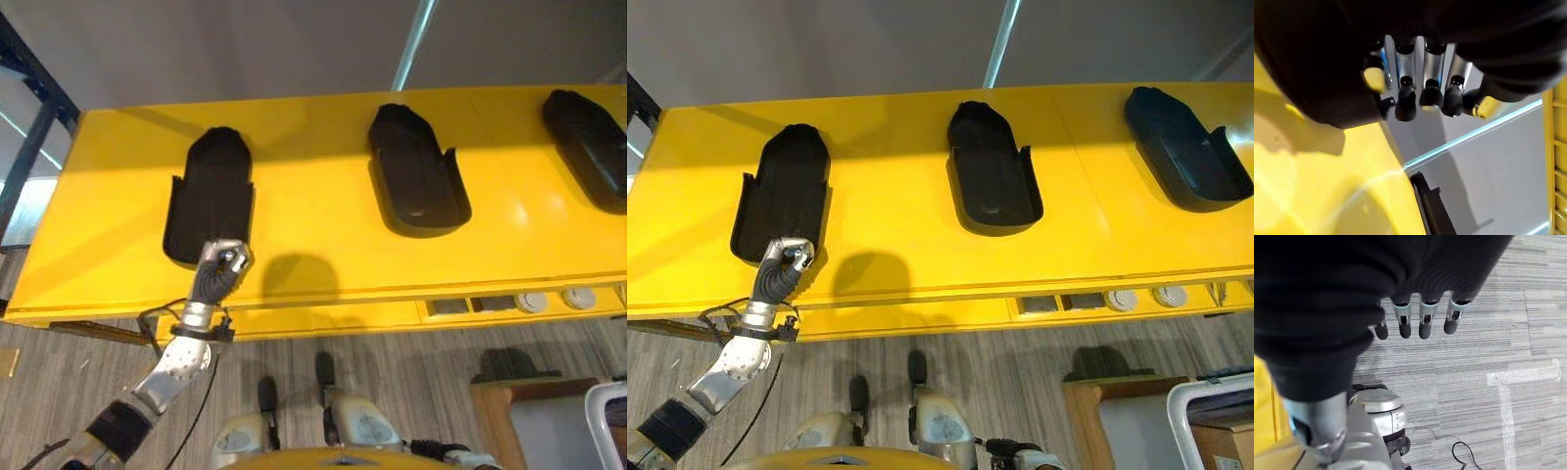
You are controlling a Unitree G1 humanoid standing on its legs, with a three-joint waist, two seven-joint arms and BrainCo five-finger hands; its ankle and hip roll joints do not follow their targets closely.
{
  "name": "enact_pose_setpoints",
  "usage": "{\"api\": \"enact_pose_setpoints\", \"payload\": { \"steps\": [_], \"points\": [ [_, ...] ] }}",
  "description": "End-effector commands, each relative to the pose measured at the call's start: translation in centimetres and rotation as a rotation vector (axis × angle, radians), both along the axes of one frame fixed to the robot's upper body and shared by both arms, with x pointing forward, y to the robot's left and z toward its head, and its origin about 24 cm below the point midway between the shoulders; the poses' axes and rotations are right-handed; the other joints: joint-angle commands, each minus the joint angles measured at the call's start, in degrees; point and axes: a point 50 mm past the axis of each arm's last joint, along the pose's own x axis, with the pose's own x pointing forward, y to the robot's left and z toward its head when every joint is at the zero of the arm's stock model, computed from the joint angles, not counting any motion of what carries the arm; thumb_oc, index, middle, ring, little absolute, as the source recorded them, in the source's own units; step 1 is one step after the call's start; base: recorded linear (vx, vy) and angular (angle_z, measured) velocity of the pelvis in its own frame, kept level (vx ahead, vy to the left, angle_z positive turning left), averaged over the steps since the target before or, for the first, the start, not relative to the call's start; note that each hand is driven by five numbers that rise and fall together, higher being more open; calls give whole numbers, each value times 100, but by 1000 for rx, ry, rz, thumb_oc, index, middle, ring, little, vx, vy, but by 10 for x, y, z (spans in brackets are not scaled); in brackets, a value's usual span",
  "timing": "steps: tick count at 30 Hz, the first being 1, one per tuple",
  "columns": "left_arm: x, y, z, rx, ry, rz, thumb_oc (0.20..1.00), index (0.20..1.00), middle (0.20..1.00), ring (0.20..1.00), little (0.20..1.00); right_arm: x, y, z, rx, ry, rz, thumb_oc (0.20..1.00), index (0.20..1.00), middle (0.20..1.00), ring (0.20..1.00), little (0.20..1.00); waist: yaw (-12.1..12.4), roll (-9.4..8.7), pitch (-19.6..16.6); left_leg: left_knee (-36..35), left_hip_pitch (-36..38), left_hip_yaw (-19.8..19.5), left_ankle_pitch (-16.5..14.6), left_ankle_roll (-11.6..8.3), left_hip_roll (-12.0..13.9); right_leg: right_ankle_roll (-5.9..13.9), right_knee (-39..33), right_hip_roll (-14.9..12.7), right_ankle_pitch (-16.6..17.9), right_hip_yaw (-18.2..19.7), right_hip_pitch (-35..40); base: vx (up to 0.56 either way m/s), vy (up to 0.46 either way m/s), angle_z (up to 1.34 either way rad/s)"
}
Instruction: Move parts from the plastic box to the shelf.
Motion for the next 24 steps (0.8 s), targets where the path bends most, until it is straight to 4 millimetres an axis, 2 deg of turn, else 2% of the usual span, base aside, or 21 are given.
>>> {"api": "enact_pose_setpoints", "payload": {
  "steps": [1, 13, 17, 20, 24],
  "points": [
    [15, 7, 9, 36, -43, 60, 200, 200, 200, 200, 200, -6, 2, -1, 17, 24, 32, 1000, 1000, 1000, 1000, 1000, -68, 10, 189, 9, -126, 4, -153, -159, 405, 316, 179, -106, -601, 335, 397, -12, -36, -3],
    [24, 14, 16, 48, -100, 122, 200, 200, 200, 200, 200, -13, 1, -1, 22, 19, 55, 1000, 1000, 1000, 1000, 1000, -122, -90, 178, 34, -167, 50, -130, -182, 452, 315, 178, -59, -604, 370, 397, -9, -8, -1],
    [21, 16, 19, 29, -141, 139, 200, 200, 200, 200, 200, -18, 0, -2, 18, 27, 66, 1000, 1000, 1000, 1000, 1000, -121, -106, 64, 29, -115, 55, -150, -193, 433, 318, 135, -54, -612, 362, 476, 0, 0, 0],
    [17, 17, 25, -7, -182, 132, 200, 200, 200, 200, 200, -26, 0, -3, 23, 27, 67, 1000, 1000, 1000, 1000, 1000, -94, -115, -154, 25, -42, 68, -167, -204, 401, 326, 94, -63, -613, 333, 575, -25, 12, -1],
    [13, 22, 24, -32, -159, 168, 200, 200, 200, 200, 200, -26, -1, -3, 30, 23, 66, 1000, 1000, 1000, 1000, 1000, -28, -115, -392, 25, 44, 68, -175, -215, 370, 341, 67, -98, -599, 275, 692, -21, 5, -2]
  ]
}}
